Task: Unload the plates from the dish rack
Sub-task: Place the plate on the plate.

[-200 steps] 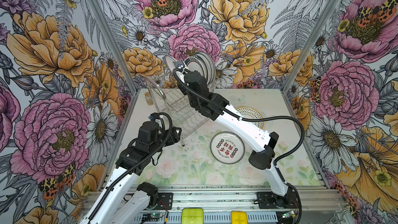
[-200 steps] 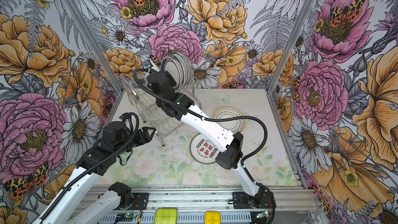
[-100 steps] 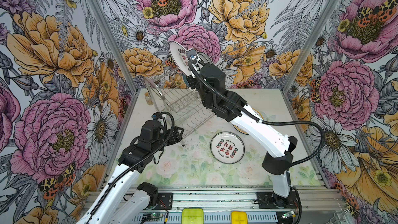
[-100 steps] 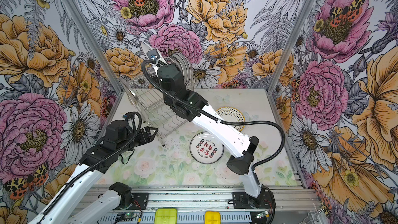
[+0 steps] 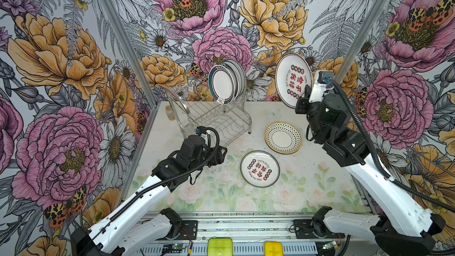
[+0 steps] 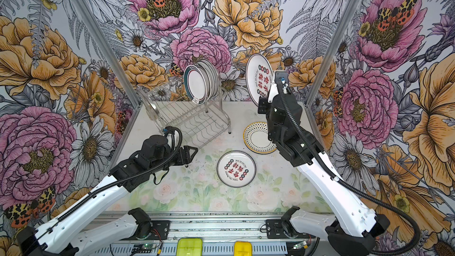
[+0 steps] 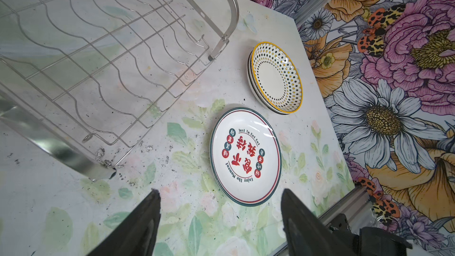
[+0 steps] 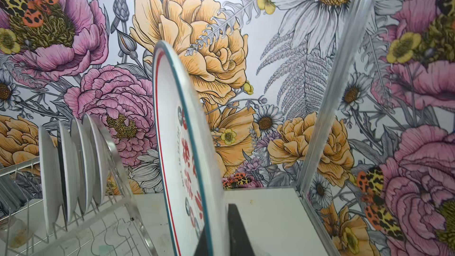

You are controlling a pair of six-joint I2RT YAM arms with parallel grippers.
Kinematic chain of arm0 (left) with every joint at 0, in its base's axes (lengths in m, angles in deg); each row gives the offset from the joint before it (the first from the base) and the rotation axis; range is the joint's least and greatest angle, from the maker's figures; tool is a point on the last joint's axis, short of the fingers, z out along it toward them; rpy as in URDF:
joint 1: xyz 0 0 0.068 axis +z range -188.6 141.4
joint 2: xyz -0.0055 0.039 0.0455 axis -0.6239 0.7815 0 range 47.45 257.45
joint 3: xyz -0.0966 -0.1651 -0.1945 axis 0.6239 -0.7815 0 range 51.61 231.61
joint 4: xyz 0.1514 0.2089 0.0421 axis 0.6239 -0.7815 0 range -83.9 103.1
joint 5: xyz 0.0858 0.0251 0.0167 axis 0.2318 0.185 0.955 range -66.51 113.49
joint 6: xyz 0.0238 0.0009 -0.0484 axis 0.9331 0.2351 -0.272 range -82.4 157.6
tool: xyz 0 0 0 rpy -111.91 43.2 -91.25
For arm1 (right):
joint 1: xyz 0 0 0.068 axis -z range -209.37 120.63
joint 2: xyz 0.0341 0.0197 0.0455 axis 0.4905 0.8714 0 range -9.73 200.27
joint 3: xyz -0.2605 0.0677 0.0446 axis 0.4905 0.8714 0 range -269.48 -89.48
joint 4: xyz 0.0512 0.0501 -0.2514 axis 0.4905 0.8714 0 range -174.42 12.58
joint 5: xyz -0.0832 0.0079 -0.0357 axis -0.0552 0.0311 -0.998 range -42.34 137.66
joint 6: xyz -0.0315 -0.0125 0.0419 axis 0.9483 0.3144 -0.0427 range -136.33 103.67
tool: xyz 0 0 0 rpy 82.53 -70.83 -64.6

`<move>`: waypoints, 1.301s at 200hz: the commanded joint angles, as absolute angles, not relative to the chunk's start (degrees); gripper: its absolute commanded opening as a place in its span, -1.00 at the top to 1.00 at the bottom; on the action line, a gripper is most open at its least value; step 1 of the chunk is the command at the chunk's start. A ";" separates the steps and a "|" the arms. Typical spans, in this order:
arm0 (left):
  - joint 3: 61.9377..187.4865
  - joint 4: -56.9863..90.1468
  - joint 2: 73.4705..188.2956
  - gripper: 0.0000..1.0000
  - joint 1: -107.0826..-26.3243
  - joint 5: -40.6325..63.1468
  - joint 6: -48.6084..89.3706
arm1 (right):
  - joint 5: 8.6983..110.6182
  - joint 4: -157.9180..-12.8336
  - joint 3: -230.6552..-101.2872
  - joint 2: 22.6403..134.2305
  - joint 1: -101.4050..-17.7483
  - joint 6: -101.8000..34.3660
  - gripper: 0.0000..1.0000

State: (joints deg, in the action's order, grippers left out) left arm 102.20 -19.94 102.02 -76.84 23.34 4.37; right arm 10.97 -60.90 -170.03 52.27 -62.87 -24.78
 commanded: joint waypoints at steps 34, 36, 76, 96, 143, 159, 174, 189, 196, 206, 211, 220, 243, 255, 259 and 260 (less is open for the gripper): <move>103.64 -12.84 108.16 -0.53 -79.59 24.89 4.02 | 21.76 -59.90 -151.07 38.95 -59.20 -46.95 1.00; 103.70 -12.72 108.35 -0.53 -79.68 24.94 4.07 | 21.89 -59.90 -150.58 38.63 -59.18 -47.28 1.00; 103.68 -7.32 111.97 -0.52 -82.16 24.63 4.19 | 28.68 -59.82 -143.60 35.61 -58.16 -57.12 1.00; 103.66 -3.90 113.42 -0.52 -83.55 24.63 3.99 | 33.30 -59.37 -140.53 35.93 -57.80 -63.34 1.00; 102.13 6.07 118.44 -0.51 -85.44 21.28 1.98 | 37.84 -60.84 -132.51 32.74 -57.71 -72.43 1.00; 101.86 9.47 120.95 -0.50 -85.62 19.18 1.14 | 39.68 -62.08 -130.30 31.64 -57.68 -74.56 1.00; 102.41 11.10 123.44 -0.48 -86.02 17.98 1.12 | 41.20 -63.45 -128.76 31.21 -57.68 -76.19 1.00; 103.25 12.25 125.83 -0.48 -86.19 16.72 0.74 | 42.60 -64.57 -127.55 31.03 -57.68 -77.59 1.00; 103.78 12.42 126.82 -0.47 -86.30 16.09 0.53 | 43.54 -65.79 -126.84 31.13 -57.68 -78.35 1.00; 104.26 12.79 128.04 -0.47 -86.45 15.82 0.43 | 45.08 -67.75 -125.94 31.44 -57.72 -79.42 1.00; 104.36 13.12 128.53 -0.46 -86.42 15.70 0.39 | 45.63 -68.53 -125.62 31.64 -57.68 -79.83 1.00; 104.35 14.02 129.29 -0.47 -86.42 15.37 0.25 | 46.60 -69.92 -124.99 31.97 -57.68 -80.41 1.00; 104.17 17.22 131.17 -0.45 -85.86 13.35 -0.60 | 48.82 -73.62 -123.27 33.23 -57.68 -81.93 1.00; 104.17 18.58 131.88 -0.42 -85.32 11.90 -1.44 | 50.04 -75.72 -122.31 33.85 -57.68 -83.00 1.00; 104.07 19.16 131.97 -0.42 -85.20 11.46 -1.67 | 50.35 -76.29 -122.05 34.14 -57.68 -83.32 1.00; 104.03 19.29 131.99 -0.42 -85.15 11.37 -1.72 | 50.41 -76.36 -121.98 34.18 -57.68 -83.36 1.00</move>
